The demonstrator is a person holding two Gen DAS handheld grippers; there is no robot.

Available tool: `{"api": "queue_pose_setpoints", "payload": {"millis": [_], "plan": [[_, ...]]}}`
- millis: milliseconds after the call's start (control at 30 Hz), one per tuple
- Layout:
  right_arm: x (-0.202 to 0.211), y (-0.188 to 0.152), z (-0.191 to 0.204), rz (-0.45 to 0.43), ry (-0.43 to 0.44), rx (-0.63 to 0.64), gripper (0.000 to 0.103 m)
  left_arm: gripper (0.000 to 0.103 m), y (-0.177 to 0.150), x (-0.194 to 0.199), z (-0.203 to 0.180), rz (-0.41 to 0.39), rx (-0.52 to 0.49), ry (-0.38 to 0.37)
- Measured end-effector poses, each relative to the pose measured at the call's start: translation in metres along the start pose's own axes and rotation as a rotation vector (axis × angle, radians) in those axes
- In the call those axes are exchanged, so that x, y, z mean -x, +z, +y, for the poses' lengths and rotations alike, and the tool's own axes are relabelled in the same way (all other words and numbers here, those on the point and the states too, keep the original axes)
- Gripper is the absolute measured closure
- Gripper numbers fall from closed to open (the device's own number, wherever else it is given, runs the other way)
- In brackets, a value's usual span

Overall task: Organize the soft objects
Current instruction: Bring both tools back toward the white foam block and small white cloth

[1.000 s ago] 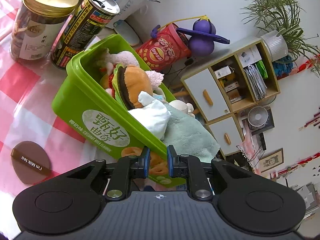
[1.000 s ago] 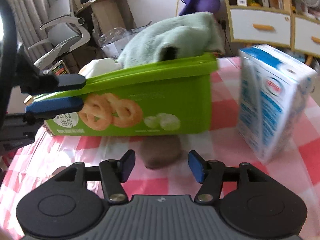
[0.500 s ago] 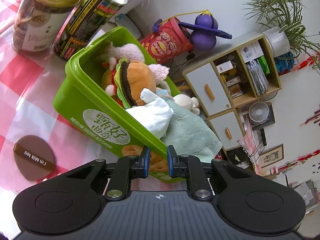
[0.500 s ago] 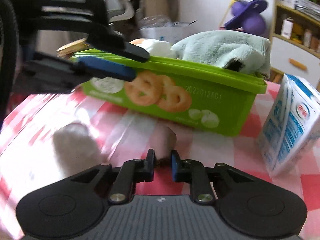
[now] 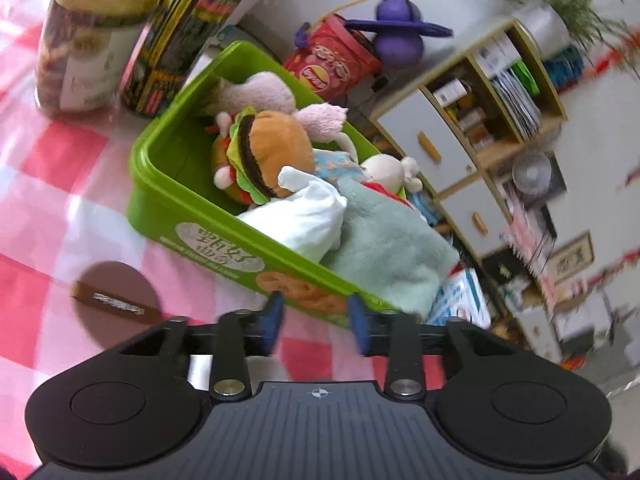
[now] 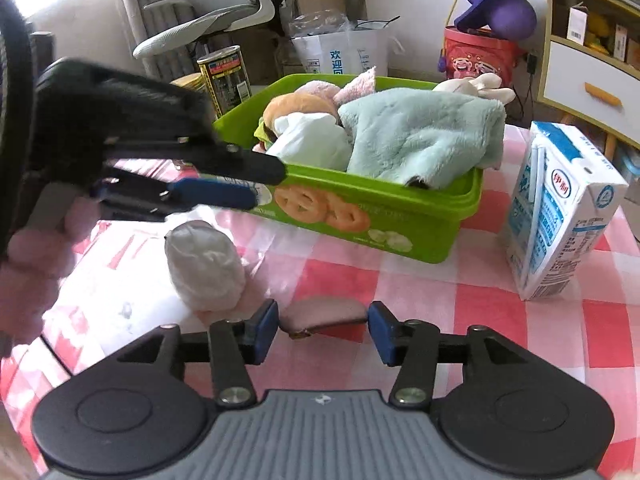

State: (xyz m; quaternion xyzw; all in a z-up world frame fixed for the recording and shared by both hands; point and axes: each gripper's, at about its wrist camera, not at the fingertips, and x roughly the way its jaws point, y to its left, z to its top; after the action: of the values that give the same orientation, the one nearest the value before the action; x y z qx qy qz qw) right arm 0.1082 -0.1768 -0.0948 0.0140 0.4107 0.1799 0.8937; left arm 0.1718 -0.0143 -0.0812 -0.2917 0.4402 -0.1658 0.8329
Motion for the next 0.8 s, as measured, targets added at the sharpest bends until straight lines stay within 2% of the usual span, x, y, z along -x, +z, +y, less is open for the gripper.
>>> {"api": "queue_pose_setpoints", "payload": {"millis": [67, 100, 233, 400, 467, 633, 800], "plan": [[0.005, 0.003, 0.002, 0.006, -0.014, -0.01, 0.064, 0.044, -0.005, 0.015, -0.002, -0.016, -0.065, 0.025], [0.008, 0.003, 0.003, 0.008, -0.015, -0.014, 0.063, 0.041, -0.007, 0.023, -0.003, -0.018, -0.095, 0.034], [0.019, 0.001, 0.009, 0.004, -0.03, -0.026, 0.054, 0.023, -0.017, 0.052, -0.011, -0.023, -0.224, 0.104], [0.04, -0.001, 0.016, -0.019, -0.048, -0.046, 0.05, 0.016, -0.038, 0.079, -0.01, -0.035, -0.35, 0.202], [0.048, 0.0, 0.019, -0.045, -0.039, -0.058, 0.044, 0.015, -0.048, 0.086, -0.007, -0.036, -0.373, 0.225], [0.06, -0.007, 0.028, -0.127, -0.014, -0.079, 0.036, 0.01, -0.074, 0.095, 0.0, -0.055, -0.443, 0.239], [0.057, -0.007, 0.039, -0.107, -0.024, -0.032, 0.036, 0.006, -0.09, 0.084, 0.003, -0.011, -0.507, 0.261]]}}
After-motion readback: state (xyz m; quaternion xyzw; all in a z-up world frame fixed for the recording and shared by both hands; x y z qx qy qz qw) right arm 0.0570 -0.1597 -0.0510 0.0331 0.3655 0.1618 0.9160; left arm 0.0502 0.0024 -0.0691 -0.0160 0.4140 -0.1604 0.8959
